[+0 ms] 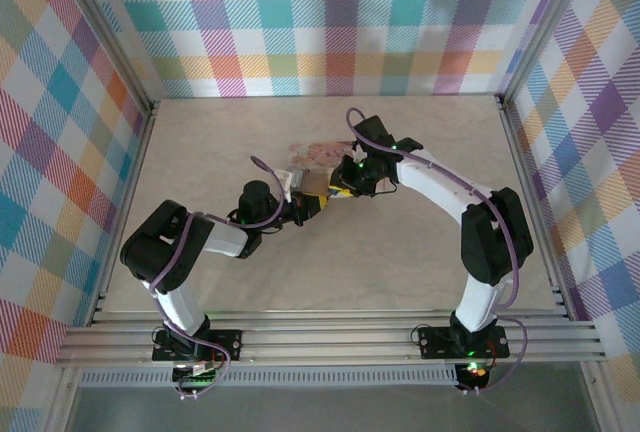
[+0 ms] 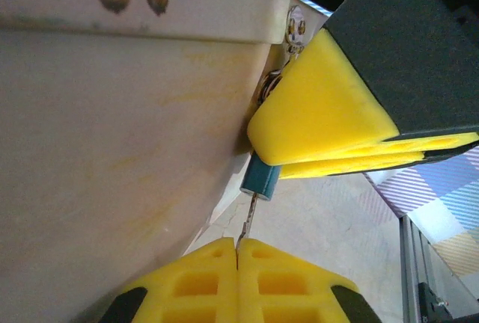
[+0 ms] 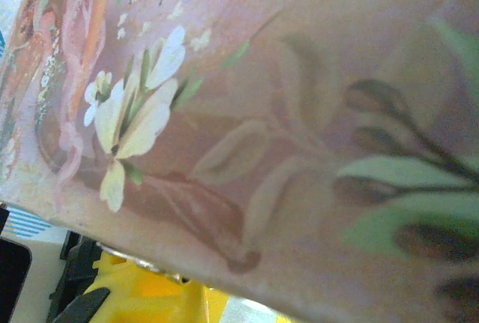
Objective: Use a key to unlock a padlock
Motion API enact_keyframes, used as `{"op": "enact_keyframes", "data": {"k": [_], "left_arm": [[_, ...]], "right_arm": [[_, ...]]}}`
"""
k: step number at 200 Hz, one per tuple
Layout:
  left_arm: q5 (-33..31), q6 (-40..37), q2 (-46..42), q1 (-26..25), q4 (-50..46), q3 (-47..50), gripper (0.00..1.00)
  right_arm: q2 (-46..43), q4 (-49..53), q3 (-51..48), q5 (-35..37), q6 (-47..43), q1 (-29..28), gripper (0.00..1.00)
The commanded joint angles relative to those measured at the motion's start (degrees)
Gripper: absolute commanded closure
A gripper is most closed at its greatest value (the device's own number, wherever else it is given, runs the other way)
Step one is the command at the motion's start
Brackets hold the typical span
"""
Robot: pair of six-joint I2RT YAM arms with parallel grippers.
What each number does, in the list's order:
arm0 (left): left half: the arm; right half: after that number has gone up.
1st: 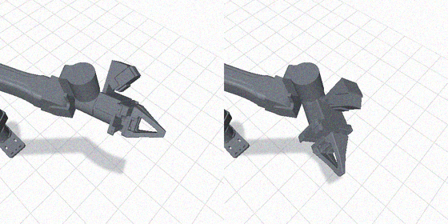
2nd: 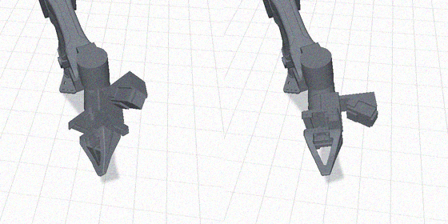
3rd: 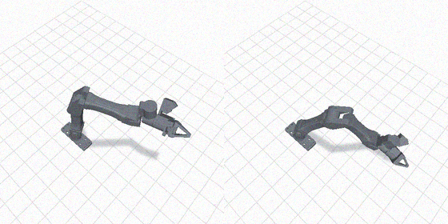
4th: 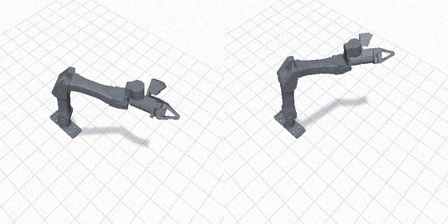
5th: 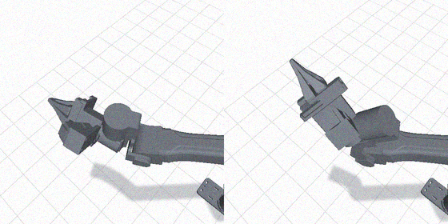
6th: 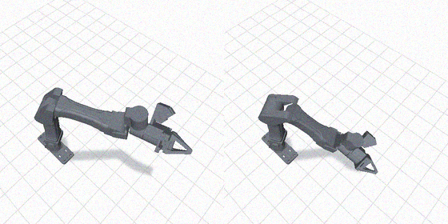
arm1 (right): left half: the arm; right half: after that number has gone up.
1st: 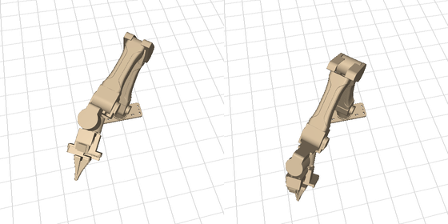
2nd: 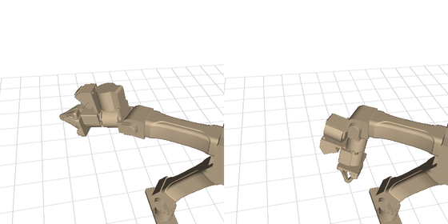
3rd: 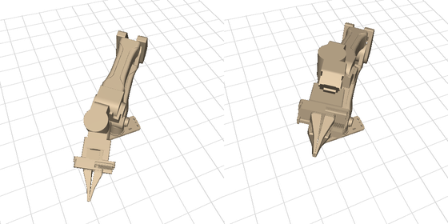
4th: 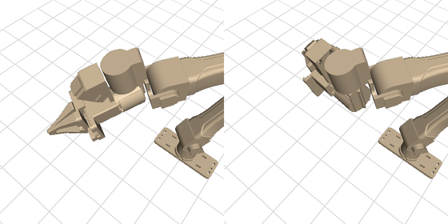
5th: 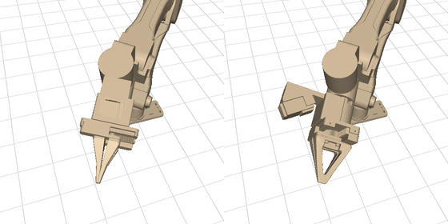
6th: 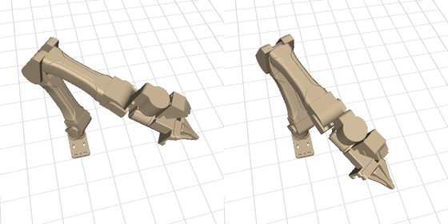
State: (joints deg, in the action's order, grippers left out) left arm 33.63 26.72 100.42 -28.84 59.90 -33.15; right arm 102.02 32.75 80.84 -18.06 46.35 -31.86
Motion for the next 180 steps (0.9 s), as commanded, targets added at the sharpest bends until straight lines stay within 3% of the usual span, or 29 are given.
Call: {"op": "enact_keyframes", "data": {"k": [1, 180], "left_arm": [[-0.2, 0.7, 1.1, 0.0, 4.2, -0.5, 1.00], [-0.3, 2.4, 5.0, -0.3, 4.7, -4.6, 1.00]], "right_arm": [[-2.6, -3.1, -0.2, -6.4, 0.8, -0.7, 1.00], [-1.9, -4.1, -1.3, -9.6, 1.1, -0.9, 1.00]]}}
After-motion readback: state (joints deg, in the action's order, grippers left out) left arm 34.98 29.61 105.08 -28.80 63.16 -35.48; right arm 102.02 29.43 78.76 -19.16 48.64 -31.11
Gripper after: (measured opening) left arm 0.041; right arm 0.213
